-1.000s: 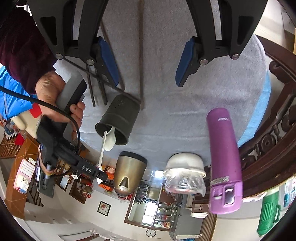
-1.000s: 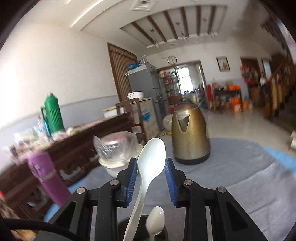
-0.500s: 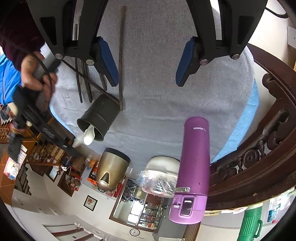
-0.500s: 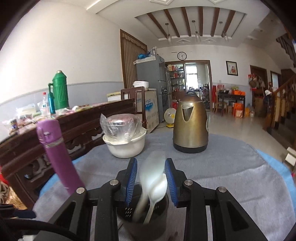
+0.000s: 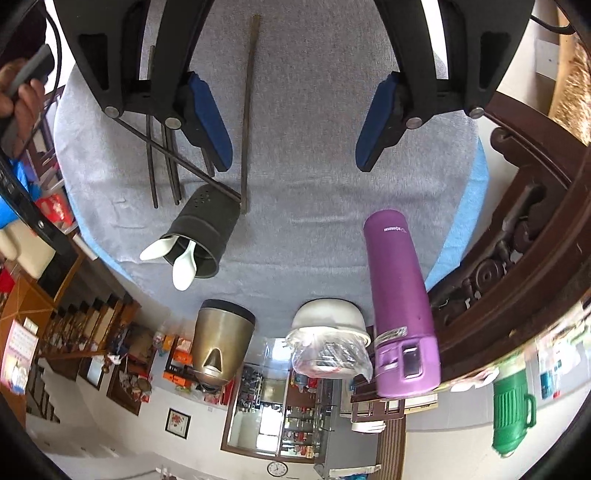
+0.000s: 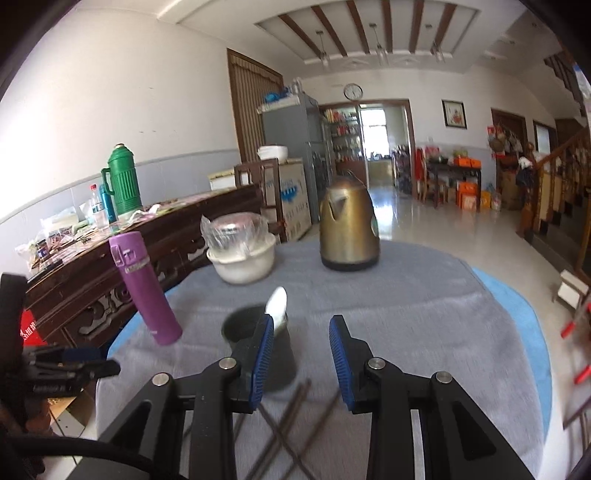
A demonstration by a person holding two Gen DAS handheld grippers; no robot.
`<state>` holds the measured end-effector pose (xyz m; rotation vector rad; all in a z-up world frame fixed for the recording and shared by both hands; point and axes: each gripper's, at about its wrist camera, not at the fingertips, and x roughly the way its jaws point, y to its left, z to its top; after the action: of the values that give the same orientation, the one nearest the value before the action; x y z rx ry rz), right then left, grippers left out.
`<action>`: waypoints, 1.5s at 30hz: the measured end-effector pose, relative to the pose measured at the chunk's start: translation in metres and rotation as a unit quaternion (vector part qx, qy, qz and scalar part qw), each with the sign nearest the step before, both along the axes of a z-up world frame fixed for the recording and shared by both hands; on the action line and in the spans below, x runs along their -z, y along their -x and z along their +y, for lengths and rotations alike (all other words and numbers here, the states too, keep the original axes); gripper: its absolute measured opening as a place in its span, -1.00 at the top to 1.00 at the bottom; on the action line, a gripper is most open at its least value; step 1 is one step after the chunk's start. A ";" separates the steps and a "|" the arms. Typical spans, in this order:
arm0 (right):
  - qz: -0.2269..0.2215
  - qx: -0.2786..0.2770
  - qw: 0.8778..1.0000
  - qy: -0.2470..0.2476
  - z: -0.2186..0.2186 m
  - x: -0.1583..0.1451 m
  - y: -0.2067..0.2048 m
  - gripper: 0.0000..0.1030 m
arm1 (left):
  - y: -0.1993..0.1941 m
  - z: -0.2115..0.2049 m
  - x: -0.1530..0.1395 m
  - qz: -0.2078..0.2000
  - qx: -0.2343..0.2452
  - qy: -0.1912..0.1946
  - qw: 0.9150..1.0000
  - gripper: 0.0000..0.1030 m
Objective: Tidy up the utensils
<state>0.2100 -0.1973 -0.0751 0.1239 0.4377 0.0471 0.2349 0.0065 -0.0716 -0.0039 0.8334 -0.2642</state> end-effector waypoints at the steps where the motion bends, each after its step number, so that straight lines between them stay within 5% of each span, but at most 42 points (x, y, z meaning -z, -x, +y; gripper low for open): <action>1: 0.004 0.002 1.000 -0.002 -0.002 0.001 0.004 0.33 | 0.001 -0.003 -0.002 0.000 0.001 -0.007 1.000 -0.37; 14: 0.025 0.009 0.999 -0.037 -0.026 0.007 0.029 0.32 | 0.017 -0.038 -0.023 -0.026 0.004 -0.099 0.995 -0.38; 45: 0.015 0.021 0.997 -0.067 -0.059 0.011 0.081 0.32 | 0.050 -0.089 -0.053 -0.073 0.047 -0.161 0.983 -0.40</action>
<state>0.1290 -0.2565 -0.0864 0.2658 0.4622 0.0328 0.1846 -0.0822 -0.0186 0.3555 0.7229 -0.2133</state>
